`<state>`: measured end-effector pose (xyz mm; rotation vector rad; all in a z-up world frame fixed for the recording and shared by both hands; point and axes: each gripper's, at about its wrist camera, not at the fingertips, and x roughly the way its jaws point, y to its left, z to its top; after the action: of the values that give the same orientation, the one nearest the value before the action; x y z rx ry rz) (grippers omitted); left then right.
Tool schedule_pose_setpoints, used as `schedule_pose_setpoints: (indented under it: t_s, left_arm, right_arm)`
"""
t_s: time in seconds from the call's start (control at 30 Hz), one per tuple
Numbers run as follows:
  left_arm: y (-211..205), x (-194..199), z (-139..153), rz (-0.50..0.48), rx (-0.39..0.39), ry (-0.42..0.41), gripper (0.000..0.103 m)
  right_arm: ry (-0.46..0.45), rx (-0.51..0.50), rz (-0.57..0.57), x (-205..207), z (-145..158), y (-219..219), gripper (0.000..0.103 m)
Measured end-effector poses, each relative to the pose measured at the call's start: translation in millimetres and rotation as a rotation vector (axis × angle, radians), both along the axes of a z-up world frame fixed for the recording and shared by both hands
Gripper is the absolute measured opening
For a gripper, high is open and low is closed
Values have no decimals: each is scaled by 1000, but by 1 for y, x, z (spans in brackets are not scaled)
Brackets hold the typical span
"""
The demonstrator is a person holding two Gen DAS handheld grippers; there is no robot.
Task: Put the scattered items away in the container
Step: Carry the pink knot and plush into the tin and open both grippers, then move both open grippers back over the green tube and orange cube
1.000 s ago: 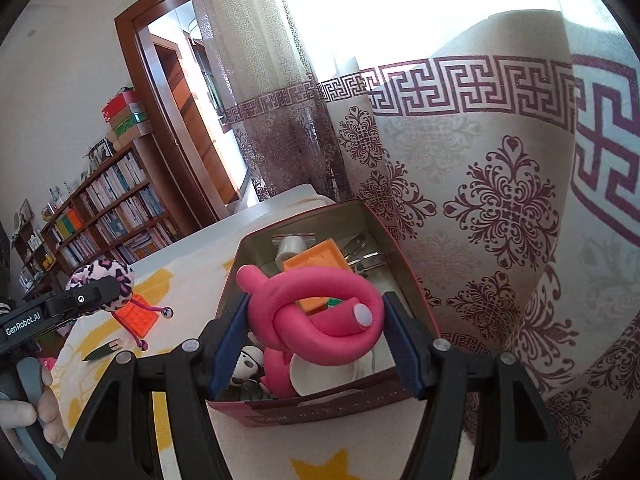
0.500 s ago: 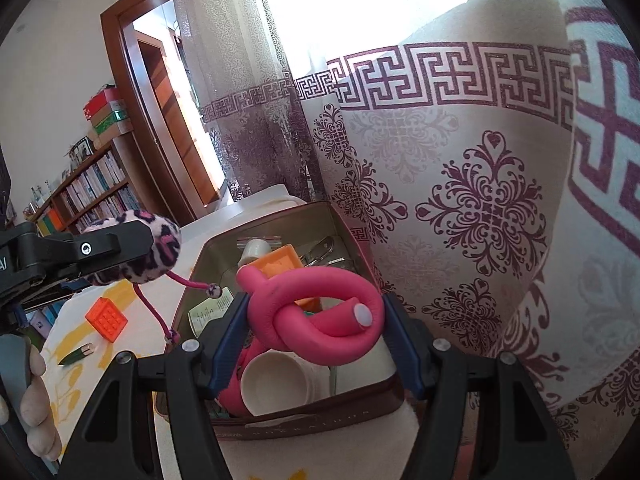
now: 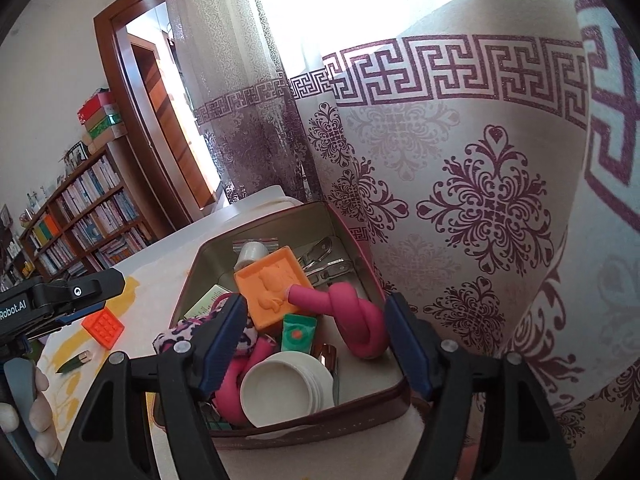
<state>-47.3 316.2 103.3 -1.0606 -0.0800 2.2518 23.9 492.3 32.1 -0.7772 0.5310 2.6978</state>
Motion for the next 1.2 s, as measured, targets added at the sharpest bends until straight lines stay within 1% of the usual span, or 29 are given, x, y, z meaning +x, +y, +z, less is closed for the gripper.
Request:
schedule_pose_setpoints:
  t_s: [0.17,0.37,0.53,0.73,0.93,1.1,1.2]
  left_arm:
    - [-16,0,-7,26,-16,0,80]
    - [-37,-2,-14,54,-25,-14,80]
    - [-62,-8,-22,93,-31,-27,80]
    - [-107,-16,-33,170,-48,-41,80]
    - [-164,-29,-46,274,-73,-62,80]
    - [-207,-38,-53,356,-77,-81,80]
    - [-223,-45,-54,387,-70,-86,80]
  right_arm:
    - [4,12,15,0,3,-12,77]
    - [10,37,61,-4,9,-35,80]
    - [11,36,108,-11,14,-53,82]
    - [-3,32,172,-23,13,-81,82]
    - [-22,46,239,-36,9,-115,82]
    - [-46,50,289,-48,5,-140,82]
    - [-61,40,313,-55,1,-152,82]
